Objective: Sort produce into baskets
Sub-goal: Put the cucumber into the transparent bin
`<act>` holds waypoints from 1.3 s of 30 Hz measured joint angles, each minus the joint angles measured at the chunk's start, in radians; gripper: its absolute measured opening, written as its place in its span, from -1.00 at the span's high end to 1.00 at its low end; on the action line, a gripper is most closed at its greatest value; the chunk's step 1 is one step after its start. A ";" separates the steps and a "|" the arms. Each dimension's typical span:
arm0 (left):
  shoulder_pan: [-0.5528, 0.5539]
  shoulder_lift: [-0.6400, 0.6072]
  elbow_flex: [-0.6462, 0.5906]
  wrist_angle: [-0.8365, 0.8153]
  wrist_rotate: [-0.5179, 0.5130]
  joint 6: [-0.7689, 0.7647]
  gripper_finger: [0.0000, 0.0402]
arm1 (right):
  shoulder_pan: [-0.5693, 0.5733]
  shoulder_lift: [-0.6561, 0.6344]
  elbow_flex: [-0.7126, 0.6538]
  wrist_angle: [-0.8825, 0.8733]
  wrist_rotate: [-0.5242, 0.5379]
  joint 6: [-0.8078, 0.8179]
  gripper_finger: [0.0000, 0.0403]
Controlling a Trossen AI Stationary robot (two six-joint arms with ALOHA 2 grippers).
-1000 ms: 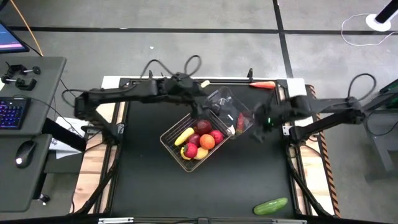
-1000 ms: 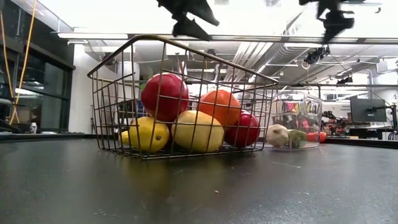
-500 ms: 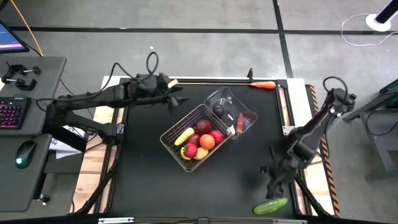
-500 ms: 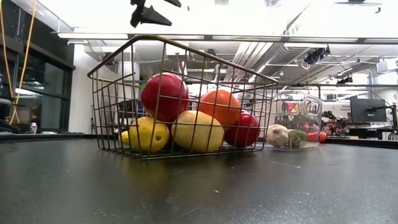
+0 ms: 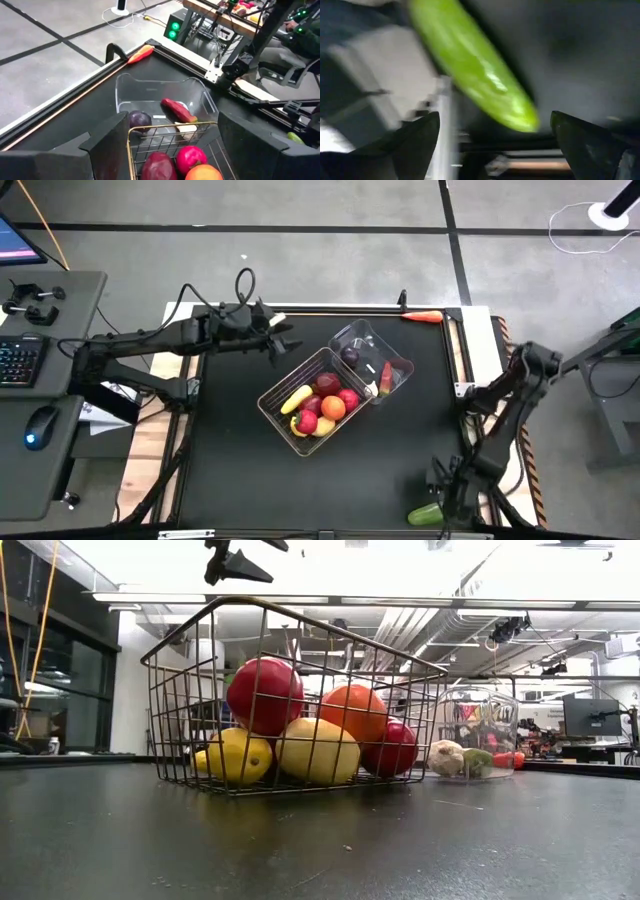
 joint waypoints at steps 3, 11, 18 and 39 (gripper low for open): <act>-0.005 0.000 0.000 -0.001 0.000 -0.001 -0.46 | 0.021 0.101 0.097 -0.149 0.032 -0.080 -0.85; -0.006 0.000 0.000 0.000 0.000 -0.039 -0.46 | 0.031 0.291 0.245 -0.241 0.070 -0.157 -0.85; -0.006 0.000 0.000 -0.007 0.000 -0.051 -0.46 | 0.034 0.335 0.300 -0.212 0.077 -0.153 -0.85; -0.006 0.000 0.000 -0.019 0.001 -0.052 -0.46 | 0.037 0.469 0.304 -0.115 0.166 -0.249 -0.84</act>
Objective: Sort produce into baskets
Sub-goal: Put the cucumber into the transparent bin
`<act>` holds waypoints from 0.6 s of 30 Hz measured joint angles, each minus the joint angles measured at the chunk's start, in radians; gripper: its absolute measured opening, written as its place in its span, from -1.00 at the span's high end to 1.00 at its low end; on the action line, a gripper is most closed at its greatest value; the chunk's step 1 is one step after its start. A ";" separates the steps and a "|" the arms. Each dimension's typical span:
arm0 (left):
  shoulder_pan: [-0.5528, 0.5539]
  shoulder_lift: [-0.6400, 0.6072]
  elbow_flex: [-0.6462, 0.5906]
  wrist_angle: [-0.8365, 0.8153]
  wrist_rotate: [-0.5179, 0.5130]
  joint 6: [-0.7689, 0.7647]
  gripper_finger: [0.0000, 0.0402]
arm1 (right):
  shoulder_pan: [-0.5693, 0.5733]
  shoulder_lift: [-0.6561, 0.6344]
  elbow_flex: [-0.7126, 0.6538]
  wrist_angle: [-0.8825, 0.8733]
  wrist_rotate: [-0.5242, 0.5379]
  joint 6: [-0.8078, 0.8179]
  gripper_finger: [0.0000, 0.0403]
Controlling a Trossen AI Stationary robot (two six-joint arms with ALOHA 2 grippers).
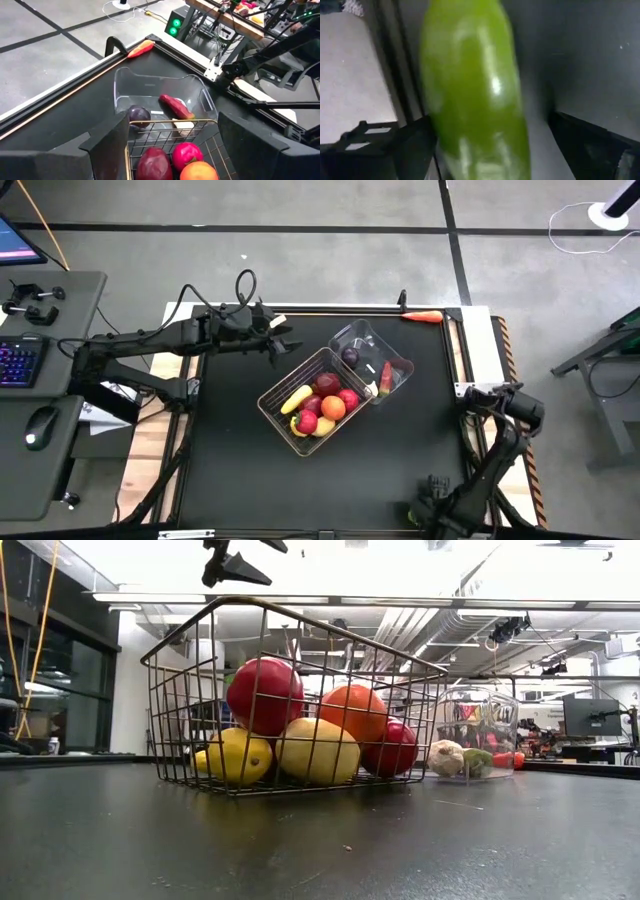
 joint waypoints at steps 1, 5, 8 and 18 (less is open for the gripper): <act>0.000 0.000 0.000 0.001 0.000 0.000 -0.46 | -0.008 0.003 0.001 -0.004 -0.014 0.012 -0.82; 0.001 -0.020 0.000 0.045 0.029 0.014 -0.46 | -0.045 0.003 0.026 -0.081 -0.042 0.005 -0.60; 0.013 -0.065 0.000 0.118 0.027 0.059 -0.46 | -0.073 -0.019 0.073 -0.236 0.026 -0.057 -0.23; 0.090 -0.207 0.001 0.141 -0.001 0.184 -0.46 | -0.268 -0.269 0.113 -0.644 0.473 0.021 0.33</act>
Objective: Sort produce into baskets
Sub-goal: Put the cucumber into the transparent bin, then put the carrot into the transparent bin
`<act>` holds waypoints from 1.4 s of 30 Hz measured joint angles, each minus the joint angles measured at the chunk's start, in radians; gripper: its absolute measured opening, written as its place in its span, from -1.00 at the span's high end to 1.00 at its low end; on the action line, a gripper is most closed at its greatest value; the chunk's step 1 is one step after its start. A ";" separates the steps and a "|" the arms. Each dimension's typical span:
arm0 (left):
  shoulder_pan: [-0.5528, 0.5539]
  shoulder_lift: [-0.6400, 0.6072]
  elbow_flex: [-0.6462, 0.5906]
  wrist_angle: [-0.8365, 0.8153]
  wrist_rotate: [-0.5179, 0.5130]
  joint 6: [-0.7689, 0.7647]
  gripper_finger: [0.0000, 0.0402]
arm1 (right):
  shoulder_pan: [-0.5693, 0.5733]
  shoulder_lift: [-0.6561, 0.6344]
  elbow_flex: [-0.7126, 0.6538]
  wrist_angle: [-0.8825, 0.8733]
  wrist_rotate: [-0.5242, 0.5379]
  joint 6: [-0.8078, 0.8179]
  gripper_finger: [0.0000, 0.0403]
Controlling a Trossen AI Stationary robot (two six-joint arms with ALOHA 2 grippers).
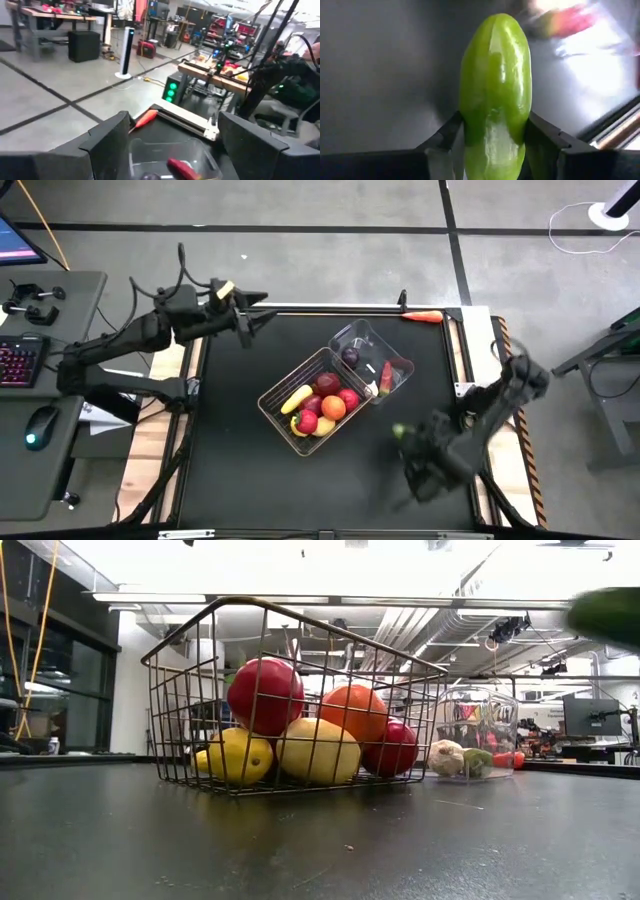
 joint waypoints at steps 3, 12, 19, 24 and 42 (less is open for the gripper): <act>0.012 -0.012 0.000 -0.031 0.000 0.023 -0.46 | -0.110 -0.096 -0.040 0.009 0.147 0.052 0.27; 0.021 -0.012 0.000 -0.208 0.000 0.121 -0.46 | -0.557 -0.230 -0.060 0.245 0.324 -0.219 -0.37; 0.020 -0.012 0.000 -0.239 0.001 0.162 -0.46 | -0.804 -0.224 -0.060 0.570 0.159 -0.528 -0.42; 0.020 -0.018 0.000 -0.256 0.001 0.194 -0.46 | -0.901 -0.226 -0.001 0.564 0.122 -0.532 -0.43; 0.026 0.029 0.000 -0.309 0.001 0.157 -0.46 | -1.567 -0.227 -0.156 0.533 0.056 0.216 -0.43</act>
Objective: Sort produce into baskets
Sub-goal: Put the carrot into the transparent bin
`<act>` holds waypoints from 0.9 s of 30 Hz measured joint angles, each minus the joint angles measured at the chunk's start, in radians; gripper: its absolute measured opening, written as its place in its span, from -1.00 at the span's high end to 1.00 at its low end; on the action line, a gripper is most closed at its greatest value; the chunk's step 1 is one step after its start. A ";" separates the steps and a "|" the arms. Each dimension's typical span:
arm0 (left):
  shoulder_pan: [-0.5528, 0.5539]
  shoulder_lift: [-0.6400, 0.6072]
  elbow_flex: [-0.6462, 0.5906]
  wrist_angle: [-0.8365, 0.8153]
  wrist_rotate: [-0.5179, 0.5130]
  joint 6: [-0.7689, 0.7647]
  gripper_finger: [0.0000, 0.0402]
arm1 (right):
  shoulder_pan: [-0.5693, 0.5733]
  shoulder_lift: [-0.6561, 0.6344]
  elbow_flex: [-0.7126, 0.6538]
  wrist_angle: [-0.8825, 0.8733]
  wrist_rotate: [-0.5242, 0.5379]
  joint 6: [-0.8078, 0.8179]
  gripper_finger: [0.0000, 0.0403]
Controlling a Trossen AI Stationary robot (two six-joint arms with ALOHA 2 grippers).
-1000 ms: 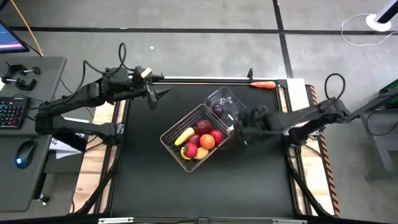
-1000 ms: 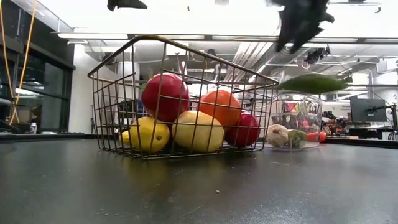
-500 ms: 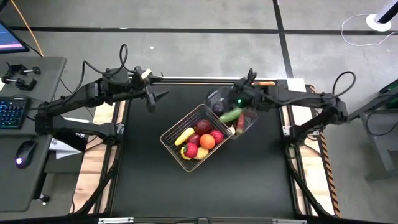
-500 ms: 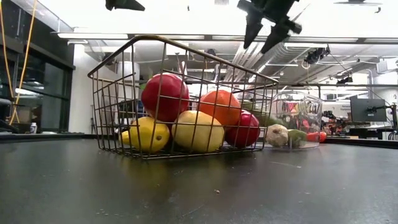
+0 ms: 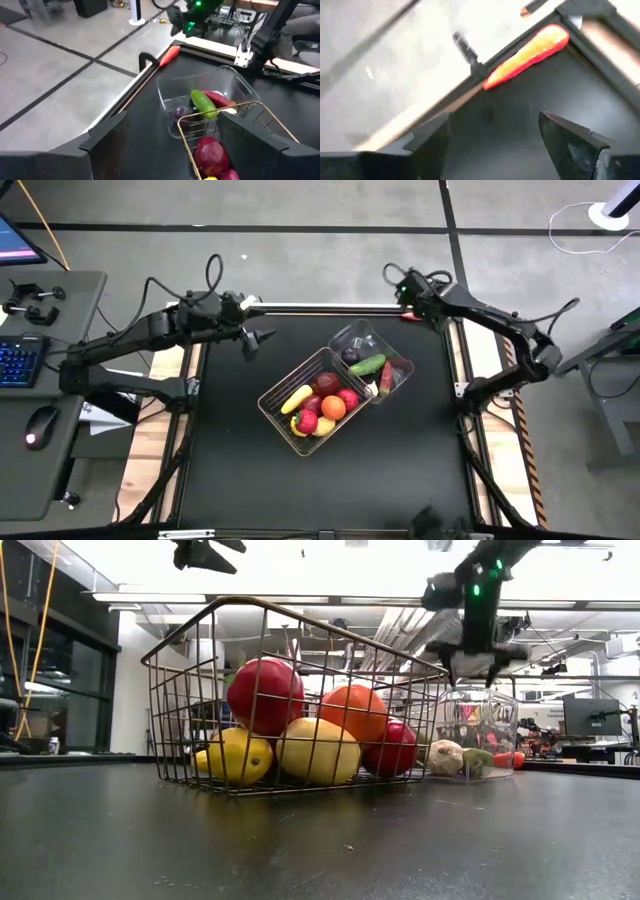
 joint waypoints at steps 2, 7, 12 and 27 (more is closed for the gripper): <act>0.000 0.010 0.000 -0.001 0.000 0.000 -0.46 | -0.070 0.000 -0.069 0.123 -0.034 0.070 -0.43; 0.029 0.053 0.000 0.008 -0.037 -0.006 -0.46 | -0.218 0.025 -0.194 0.356 -0.119 0.122 -0.43; 0.154 0.165 0.000 0.113 -0.045 -0.090 -0.46 | -0.312 0.105 -0.213 0.402 -0.232 0.124 -0.43; 0.415 0.453 0.000 0.231 0.379 -0.130 -0.46 | -0.346 0.305 -0.129 0.337 -0.280 0.309 -0.39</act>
